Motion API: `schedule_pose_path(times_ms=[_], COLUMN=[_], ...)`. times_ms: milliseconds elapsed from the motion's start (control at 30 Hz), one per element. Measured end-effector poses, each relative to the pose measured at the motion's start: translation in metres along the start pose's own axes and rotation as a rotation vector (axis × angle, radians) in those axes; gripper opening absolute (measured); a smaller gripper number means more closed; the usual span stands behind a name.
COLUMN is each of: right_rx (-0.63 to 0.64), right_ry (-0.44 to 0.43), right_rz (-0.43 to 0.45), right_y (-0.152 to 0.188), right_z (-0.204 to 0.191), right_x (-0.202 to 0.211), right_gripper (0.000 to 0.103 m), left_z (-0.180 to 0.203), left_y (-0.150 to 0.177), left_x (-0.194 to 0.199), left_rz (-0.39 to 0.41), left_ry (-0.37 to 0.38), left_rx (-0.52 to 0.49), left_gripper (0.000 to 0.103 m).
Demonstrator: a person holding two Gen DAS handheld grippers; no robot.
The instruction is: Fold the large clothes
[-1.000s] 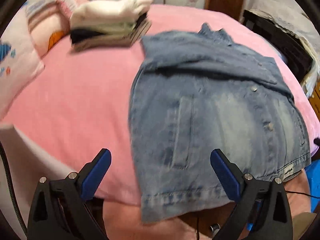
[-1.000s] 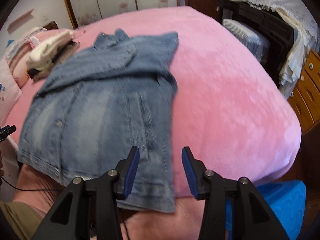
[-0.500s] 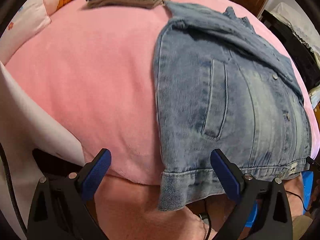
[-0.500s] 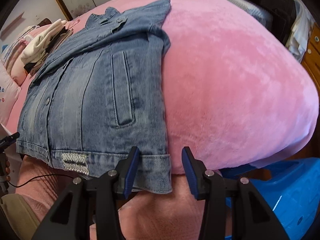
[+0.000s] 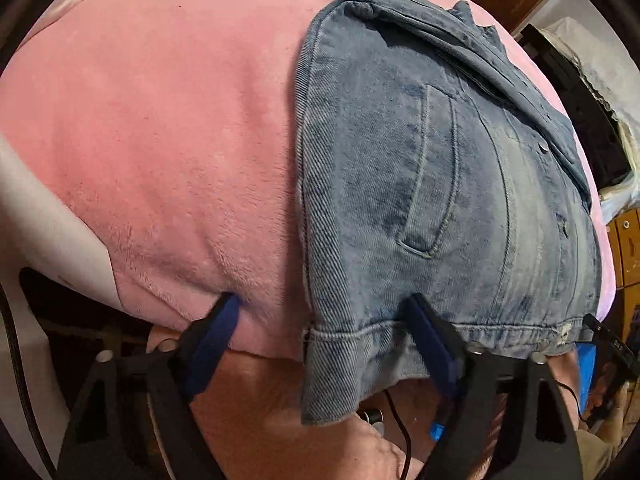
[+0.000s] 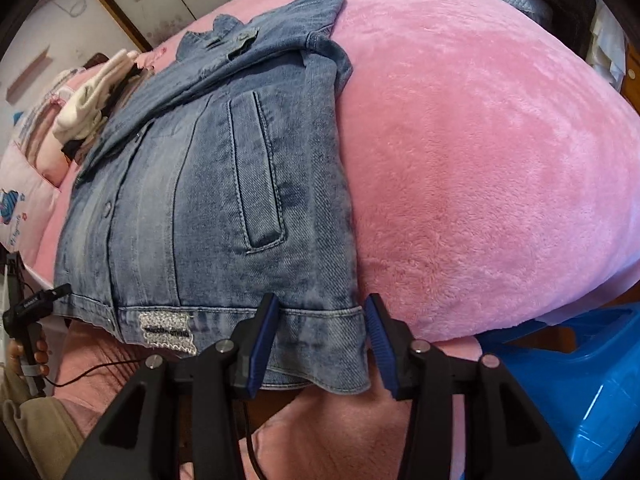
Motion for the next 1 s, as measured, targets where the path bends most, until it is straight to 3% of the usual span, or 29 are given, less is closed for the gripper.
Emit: schedule_pose_path(times_ms=[33,67,133,233,400,667,833,1000], right_rx=[-0.001,0.001,0.016,0.067,0.048,-0.005,-0.085,-0.131], right_ry=[-0.004,-0.004,-0.009,0.011,-0.08,-0.26,-0.427,-0.457], right_rz=[0.002,0.006,0.007,0.01,0.049,0.163,0.265,0.346], right_y=[0.001,0.001,0.001,0.0,-0.009,-0.045,-0.099,-0.173], right_z=[0.002,0.003,0.001,-0.007,-0.016,-0.039,-0.057,-0.063], right_x=[0.002,0.003,0.007,0.013,0.039,0.086,0.118,0.125], right_gripper=[0.029,0.027,0.019,0.016,0.014,0.014,0.014,0.014], left_z=[0.002,0.005,0.018,0.028,0.029,0.039,0.061,0.07], left_y=[0.002,0.003,0.004,0.002,-0.006,-0.037,-0.09,-0.173], left_x=[0.0,0.001,0.006,0.012,0.033,0.082,0.116,0.129], left_rz=[-0.005,-0.011,-0.021,-0.022,-0.018,0.061,0.158,0.241], left_ry=[0.021,0.037,0.053,0.036,0.083,0.281,0.364,0.357], left_rx=[-0.005,-0.007,-0.011,-0.019,0.063,0.189,0.229,0.281], left_gripper=[0.061,0.046,0.033,0.016,0.013,0.012,0.012,0.012])
Point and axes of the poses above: each gripper's, at about its wrist camera, not at the fingertips, and x roughly against the way its jaws point, z to its right, y to its underside, the point moved 5 cm from there along -x, roughly the way its jaws point, and after that the axes turned 3 degrees about -y, right-handed, at the moved point
